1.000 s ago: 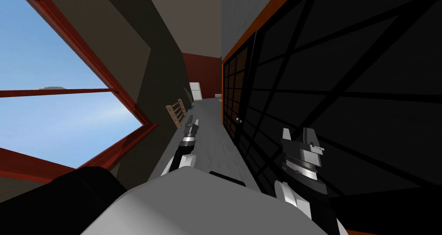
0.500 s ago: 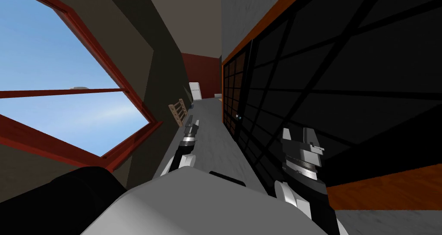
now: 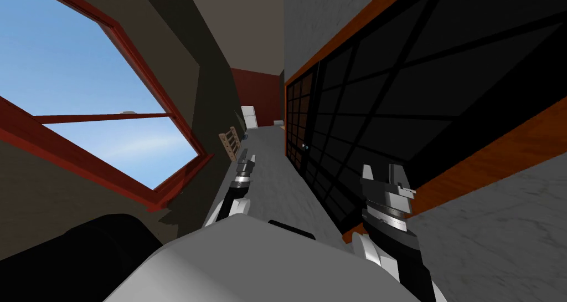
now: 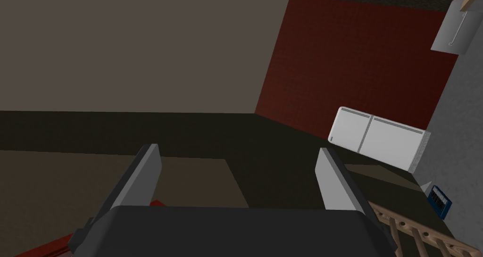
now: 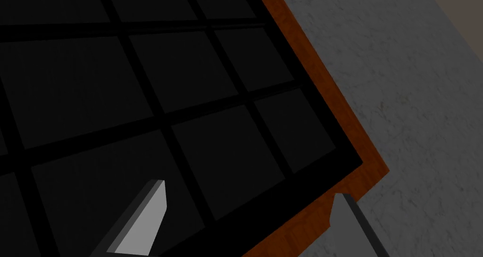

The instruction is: Push the door open

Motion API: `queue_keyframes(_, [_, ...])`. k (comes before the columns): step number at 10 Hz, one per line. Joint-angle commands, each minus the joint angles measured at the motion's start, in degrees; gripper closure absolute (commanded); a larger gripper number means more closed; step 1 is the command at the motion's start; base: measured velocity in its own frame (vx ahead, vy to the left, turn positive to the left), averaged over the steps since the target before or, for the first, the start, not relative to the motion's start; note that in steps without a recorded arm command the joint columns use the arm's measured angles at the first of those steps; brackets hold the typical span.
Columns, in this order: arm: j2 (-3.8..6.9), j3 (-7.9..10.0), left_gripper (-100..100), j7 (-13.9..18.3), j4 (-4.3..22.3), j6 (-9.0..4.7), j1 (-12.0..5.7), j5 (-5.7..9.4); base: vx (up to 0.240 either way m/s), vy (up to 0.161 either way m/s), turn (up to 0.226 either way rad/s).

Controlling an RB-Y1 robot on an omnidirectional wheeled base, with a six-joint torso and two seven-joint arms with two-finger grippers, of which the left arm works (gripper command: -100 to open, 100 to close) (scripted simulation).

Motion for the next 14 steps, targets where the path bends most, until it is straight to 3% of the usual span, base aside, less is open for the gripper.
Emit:
queue_keyframes(1, [0.66,0.46,-100,0.9,1.2,-0.29,-0.51,0.11,-0.27,0.041,-0.113])
queue_keyframes(4, [1.66,1.12,-100,2.3,2.7,-0.69,-1.06,0.28,-0.238,0.066,-0.098])
queue_keyframes(9, [3.84,3.2,-100,6.6,7.7,-1.94,-2.82,0.83,-0.209,0.069,-0.188])
queue_keyframes(14, [5.31,5.27,-100,10.9,12.7,-3.19,-4.58,1.37,-0.104,0.071,-0.203])
